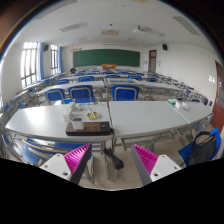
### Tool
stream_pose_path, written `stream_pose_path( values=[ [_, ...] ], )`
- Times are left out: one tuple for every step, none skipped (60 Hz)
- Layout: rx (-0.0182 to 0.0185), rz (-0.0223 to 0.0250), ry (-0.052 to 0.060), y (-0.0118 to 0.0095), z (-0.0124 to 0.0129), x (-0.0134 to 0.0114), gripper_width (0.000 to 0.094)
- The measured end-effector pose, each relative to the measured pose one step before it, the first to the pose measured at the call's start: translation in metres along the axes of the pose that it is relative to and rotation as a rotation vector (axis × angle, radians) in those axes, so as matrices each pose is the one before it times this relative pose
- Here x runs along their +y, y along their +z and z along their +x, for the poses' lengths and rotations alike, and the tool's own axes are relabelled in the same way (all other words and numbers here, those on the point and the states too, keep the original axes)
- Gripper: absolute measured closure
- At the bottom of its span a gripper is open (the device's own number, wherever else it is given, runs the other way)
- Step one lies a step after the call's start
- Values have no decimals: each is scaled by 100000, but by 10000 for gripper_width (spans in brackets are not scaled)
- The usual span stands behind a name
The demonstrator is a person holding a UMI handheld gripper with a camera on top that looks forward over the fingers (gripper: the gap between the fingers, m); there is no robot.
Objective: Unplug charger
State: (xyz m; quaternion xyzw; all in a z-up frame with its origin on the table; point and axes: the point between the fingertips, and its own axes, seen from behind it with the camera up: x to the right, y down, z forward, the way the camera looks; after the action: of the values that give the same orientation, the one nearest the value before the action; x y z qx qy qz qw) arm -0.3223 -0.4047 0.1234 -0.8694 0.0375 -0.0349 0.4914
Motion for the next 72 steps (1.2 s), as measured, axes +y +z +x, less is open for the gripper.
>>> stream_pose_path(
  values=[
    [-1155,666,-10,748,-999,-106,79],
    [-1158,692,-114,748,-1059,-155,78],
    [-1178,636,-231,797,-1013,-163,79],
    [-1162,656,-295,803,-964,-165,77],
    [-1055,632,-392,878,-922,-178,75],
    [-979,676,-497,811,-869,-236,82],
    [-1099,682,-558,832,-917,-245,85],
    [-1046,643,-473,882,-875,-231,87],
    [-1000,530,-422,880,-807,-186,88],
    [-972,394,-465,859,-769,-160,88],
    [-888,295,-453,898,-741,-150,87],
    [-750,204,-495,879,-662,-141,88],
    [-610,153,-422,820,-574,-95,88],
    [-451,196,-363,827,-499,-83,89],
    [-340,157,-343,844,-420,-63,88],
    [-185,115,-368,869,-369,-91,98],
    [-55,16,-345,842,-325,-135,96],
    [77,-111,-345,724,-249,-46,96],
    [235,-101,-225,701,-190,-31,96],
    [328,130,-181,789,-87,-78,97],
    [406,236,-56,752,-117,-115,99],
    [522,363,190,1163,-158,-128,92],
    [437,100,283,662,-20,-93,94],
    [320,-167,360,596,-50,3,96],
    [80,-430,389,646,-123,53,103],
    [-48,-582,364,599,-121,105,113],
    [111,-578,299,138,32,121,128],
    [446,-205,249,555,26,-23,144],
    [284,71,112,276,733,517,163],
    [488,13,201,930,-650,-379,189],
    [254,49,24,272,-3,30,220],
    [172,16,-80,254,34,18,257],
    [177,89,-226,274,54,25,295],
    [327,-44,-371,198,82,51,333],
    [405,-222,-473,238,102,105,373],
    [271,-420,-506,187,76,133,419],
    [-126,-489,-517,162,4,166,466],
    [-1191,536,60,351,-714,-192,506],
    [811,-448,-35,1,-20,91,508],
    [118,467,-17,-89,-41,-125,514],
    [413,-105,-65,-44,41,-3,525],
    [36,-733,-17,-43,-31,120,539],
    [8,-490,21,-101,-35,77,555],
    [-64,-392,0,-35,-24,30,569],
    [-202,-405,-56,379,-47,59,588],
    [-144,-372,100,-8,35,16,604],
    [-203,-451,282,-129,29,6,621],
    [-249,-436,209,-38,9,33,639],
    [-201,-382,303,-58,27,-12,655],
    [-263,-428,264,-13,-10,-16,667],
    [-242,-472,255,6,-9,6,680],
    [-238,-395,341,37,-13,-15,689],
    [-177,-492,572,-22,-12,37,693],
    [-163,-488,384,296,-30,-32,696],
    [-142,-500,67,-62,39,32,701],
    [-98,-428,-299,-57,17,-32,709],
    [-149,-425,-217,-59,2,-54,712],
    [-399,-507,132,101,-96,-29,715],
    [-471,124,526,-182,-3,-244,715],
    [-1069,3895,1175,-567,-82,-1178,715],
    [-984,4809,810,-728,-114,-1818,715],
    [-637,5310,-353,-839,-76,-2194,716],
    [-484,4724,-1187,-892,-33,-2363,716],
    [-175,4897,-1505,-830,-32,-2619,716],
    [-20,5316,-905,-714,189,-2775,717],
    [27,5051,-297,-597,306,-2742,718],
    [-262,3540,351,482,309,-3289,718],
    [-223,4135,587,-741,511,-1685,718],
    [231,3788,653,-184,816,-1758,719],
    [741,3194,527,104,889,-2463,720],
    [893,2401,540,-83,1010,-1546,720],
    [740,1824,456,33,1062,-1168,720]
  ],
)
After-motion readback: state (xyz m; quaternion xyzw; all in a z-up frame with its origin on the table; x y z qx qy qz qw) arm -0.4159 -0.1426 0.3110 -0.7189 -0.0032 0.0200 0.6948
